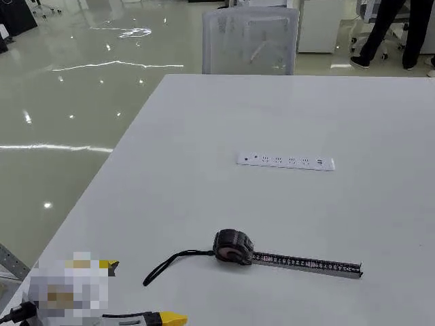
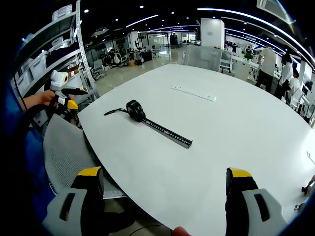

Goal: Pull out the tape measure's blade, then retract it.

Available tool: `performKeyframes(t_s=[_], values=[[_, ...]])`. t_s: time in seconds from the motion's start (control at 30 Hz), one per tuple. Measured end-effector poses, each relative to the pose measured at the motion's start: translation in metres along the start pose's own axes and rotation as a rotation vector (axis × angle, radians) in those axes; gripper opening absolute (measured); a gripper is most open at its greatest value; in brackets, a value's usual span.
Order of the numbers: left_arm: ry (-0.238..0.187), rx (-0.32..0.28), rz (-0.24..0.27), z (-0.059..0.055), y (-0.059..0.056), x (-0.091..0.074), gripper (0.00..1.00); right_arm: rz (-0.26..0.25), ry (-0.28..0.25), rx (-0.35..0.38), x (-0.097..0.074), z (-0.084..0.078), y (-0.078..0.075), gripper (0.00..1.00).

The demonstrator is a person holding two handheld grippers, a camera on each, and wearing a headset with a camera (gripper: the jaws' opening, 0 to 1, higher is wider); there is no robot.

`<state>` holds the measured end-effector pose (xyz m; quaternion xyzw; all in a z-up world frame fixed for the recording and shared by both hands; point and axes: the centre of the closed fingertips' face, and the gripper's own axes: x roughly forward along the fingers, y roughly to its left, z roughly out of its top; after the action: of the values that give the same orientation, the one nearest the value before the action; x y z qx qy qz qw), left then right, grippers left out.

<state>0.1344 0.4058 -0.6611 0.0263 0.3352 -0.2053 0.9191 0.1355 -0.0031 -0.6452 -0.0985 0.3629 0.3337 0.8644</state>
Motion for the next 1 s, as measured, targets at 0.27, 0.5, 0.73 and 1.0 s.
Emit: performKeyframes(t_s=[0.27,0.5,0.73,1.0], values=[[0.013,0.004,0.01,0.001,0.002,0.008,0.99,0.003,0.009,-0.016,0.008,0.0,-0.008,1.0],[0.001,-0.008,0.012,0.009,0.001,0.016,0.98,0.017,0.019,-0.03,0.016,0.001,-0.009,1.0],[-0.001,-0.011,0.001,0.017,-0.004,0.029,0.97,0.03,0.024,-0.046,0.025,0.003,-0.012,1.0],[0.002,-0.013,-0.014,0.024,-0.011,0.044,0.93,0.036,0.031,-0.055,0.031,0.004,-0.019,1.0]])
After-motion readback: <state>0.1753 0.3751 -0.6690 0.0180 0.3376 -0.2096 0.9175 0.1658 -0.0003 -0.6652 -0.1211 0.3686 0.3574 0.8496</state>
